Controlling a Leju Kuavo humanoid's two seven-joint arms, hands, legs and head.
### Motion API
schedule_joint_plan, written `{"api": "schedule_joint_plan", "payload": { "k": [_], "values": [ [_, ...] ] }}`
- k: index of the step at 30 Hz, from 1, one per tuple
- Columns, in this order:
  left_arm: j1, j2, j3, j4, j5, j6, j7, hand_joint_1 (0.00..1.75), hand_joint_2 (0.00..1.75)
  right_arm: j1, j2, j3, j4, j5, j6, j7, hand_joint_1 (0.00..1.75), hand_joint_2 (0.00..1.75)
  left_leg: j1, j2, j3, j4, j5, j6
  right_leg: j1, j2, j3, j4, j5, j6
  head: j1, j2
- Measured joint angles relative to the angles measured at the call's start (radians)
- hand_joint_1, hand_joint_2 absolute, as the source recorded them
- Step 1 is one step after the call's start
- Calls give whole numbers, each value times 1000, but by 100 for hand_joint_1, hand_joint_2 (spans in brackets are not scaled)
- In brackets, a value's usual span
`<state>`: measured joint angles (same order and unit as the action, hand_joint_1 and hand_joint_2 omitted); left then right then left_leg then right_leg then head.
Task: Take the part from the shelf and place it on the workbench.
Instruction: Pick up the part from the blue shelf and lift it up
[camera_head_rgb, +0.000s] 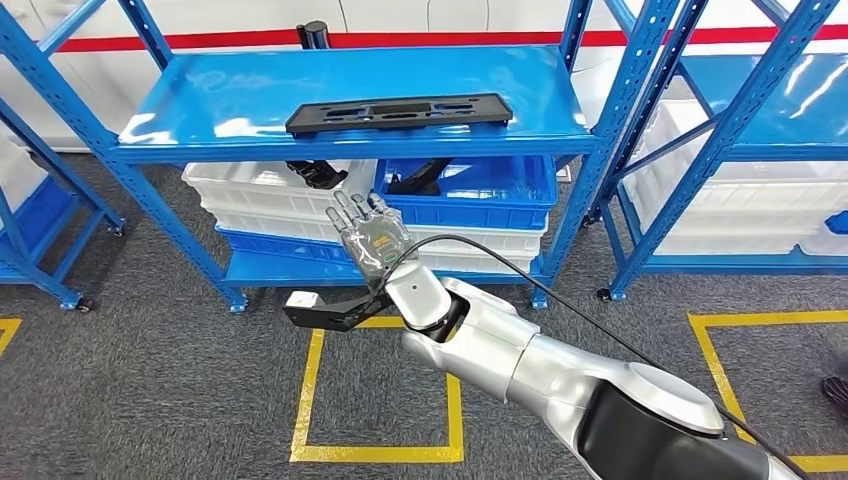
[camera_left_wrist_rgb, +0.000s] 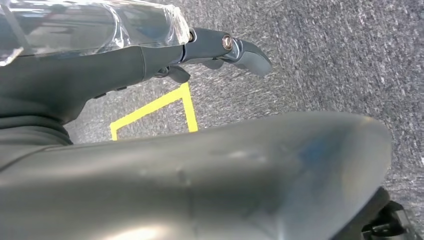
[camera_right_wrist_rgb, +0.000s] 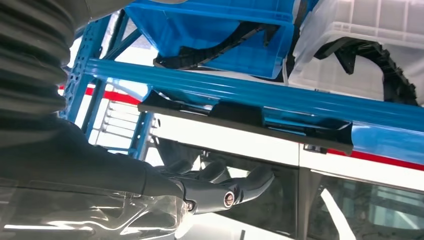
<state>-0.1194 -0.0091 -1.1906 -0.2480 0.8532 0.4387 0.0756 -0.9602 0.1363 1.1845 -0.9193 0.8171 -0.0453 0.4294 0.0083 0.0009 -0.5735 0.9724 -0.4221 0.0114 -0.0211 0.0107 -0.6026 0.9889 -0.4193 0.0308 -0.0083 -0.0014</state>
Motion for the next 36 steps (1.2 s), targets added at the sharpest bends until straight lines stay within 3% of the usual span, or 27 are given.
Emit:
{"api": "schedule_joint_plan", "payload": {
  "k": [3,4,7,8,9,10,12,13,15,16,19,20,21,23,24,25,27,28,29,31,36],
  "values": [
    [1,0,0,0,0,0,-2,0,0,-1,1,0,3,0,-1,-2,0,175,-3,-1,3,-8,3,23,-2,-1,-3,2,-3,18,0,0],
    [1,0,0,0,0,0,-3,0,0,-2,1,0,4,0,-1,-3,0,175,-2,-2,6,-12,2,32,-1,-3,-15,27,-16,22,1,0],
    [2,0,0,0,0,-2,-5,0,0,1,1,0,8,1,-2,-5,0,175,-9,-2,20,-17,-9,52,2,-5,-109,216,-90,20,1,0],
    [3,-1,0,0,-1,-2,-5,0,0,3,1,0,10,1,-2,-5,0,175,-12,-2,27,-17,-13,55,4,-5,-140,270,-100,18,1,0],
    [4,-1,0,0,-1,-3,-6,0,0,6,1,0,12,0,-2,-6,0,175,-15,-2,35,-17,-19,57,6,-5,-157,293,-93,16,1,0],
    [5,-2,0,0,-1,-3,-6,0,0,7,1,0,14,0,-2,-6,0,175,-17,-3,44,-17,-25,57,7,-5,-154,275,-67,13,1,0],
    [5,-2,0,0,-1,-3,-7,0,0,7,1,0,15,0,-1,-7,0,175,-19,-5,66,-17,-42,55,12,-5,-98,145,10,2,1,0],
    [4,-2,0,0,0,-2,-7,0,0,5,1,0,15,0,-1,-7,0,175,-21,-5,73,-17,-52,52,15,-6,-64,79,31,-4,0,0],
    [3,-4,0,1,1,2,-7,0,0,2,3,1,16,0,-1,-7,0,175,-20,-5,80,-18,-67,43,22,-6,-25,7,28,-12,-2,0],
    [2,-5,0,1,1,6,-7,0,0,1,3,1,17,0,-1,-8,0,175,-21,-5,84,-21,-73,37,25,-5,-18,-2,14,-15,-2,0],
    [-1,-4,0,1,1,16,-8,0,0,-3,8,-1,17,1,-2,-8,0,175,-20,-2,98,1,-93,19,13,0,17,-15,-13,-25,-5,0],
    [-2,-4,0,1,1,18,-8,0,0,-5,11,-1,17,1,-3,-7,0,175,-17,-1,76,47,-101,10,7,0,35,-18,-24,-28,-8,0],
    [-3,-5,0,1,1,19,-8,0,0,-6,12,-1,17,1,-3,-7,0,175,-11,-1,32,119,-110,1,4,0,51,-19,-35,-29,-11,0],
    [1,-5,0,2,1,20,-6,0,0,-1,14,0,19,1,-3,-7,0,175,1,-1,-89,264,-115,-15,0,1,82,-20,-60,-26,-12,0],
    [5,-5,0,2,1,20,-4,0,0,3,14,0,20,1,-3,-7,0,175,6,-1,-138,294,-94,-21,-3,4,100,-19,-73,-22,-13,0],
    [8,-5,0,3,0,19,-3,0,0,6,14,0,21,1,-3,-7,0,175,9,-1,-167,279,-49,-25,-6,7,121,-19,-89,-19,-13,0],
    [12,-4,0,4,-3,17,-2,0,0,10,14,0,22,1,-2,-7,0,175,11,-2,-168,145,85,-28,-13,12,163,-21,-125,-8,-12,0],
    [12,-4,0,4,-4,16,0,0,0,11,14,0,24,0,-3,-7,0,175,8,-4,-157,88,130,-26,-13,14,179,-23,-140,-1,-13,0],
    [12,-4,0,4,-5,15,1,0,0,12,14,1,25,0,-3,-7,0,175,4,-5,-148,53,154,-23,-12,16,189,-26,-151,5,-14,0],
    [13,-4,0,4,-5,14,2,0,0,12,14,1,27,0,-4,-7,0,175,-1,-8,-142,51,150,-18,-8,18,193,-29,-157,11,-17,-1],
    [13,-4,0,4,-5,14,2,0,0,12,14,1,27,-1,-3,-7,0,175,-1,-7,-140,44,146,-15,-8,18,194,-30,-157,12,-17,0]
  ]
}}
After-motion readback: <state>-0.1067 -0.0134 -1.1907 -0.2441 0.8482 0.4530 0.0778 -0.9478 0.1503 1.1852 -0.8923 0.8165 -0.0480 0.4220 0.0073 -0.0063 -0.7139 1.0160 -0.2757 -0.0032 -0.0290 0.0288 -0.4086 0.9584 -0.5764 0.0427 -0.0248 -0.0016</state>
